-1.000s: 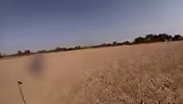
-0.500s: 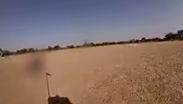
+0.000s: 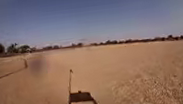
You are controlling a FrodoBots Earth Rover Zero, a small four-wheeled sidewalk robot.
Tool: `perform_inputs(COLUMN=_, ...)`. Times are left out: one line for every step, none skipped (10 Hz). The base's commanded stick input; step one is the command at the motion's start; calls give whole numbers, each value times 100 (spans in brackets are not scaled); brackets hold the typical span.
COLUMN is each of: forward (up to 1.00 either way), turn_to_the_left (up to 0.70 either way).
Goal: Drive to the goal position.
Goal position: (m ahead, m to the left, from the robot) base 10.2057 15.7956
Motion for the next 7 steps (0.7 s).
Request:
perform_inputs(forward=0, turn_to_the_left=45)
perform_inputs(forward=0, turn_to_the_left=45)
perform_inputs(forward=0, turn_to_the_left=45)
perform_inputs(forward=0, turn_to_the_left=45)
perform_inputs(forward=0, turn_to_the_left=45)
perform_inputs(forward=0, turn_to_the_left=45)
perform_inputs(forward=0, turn_to_the_left=45)
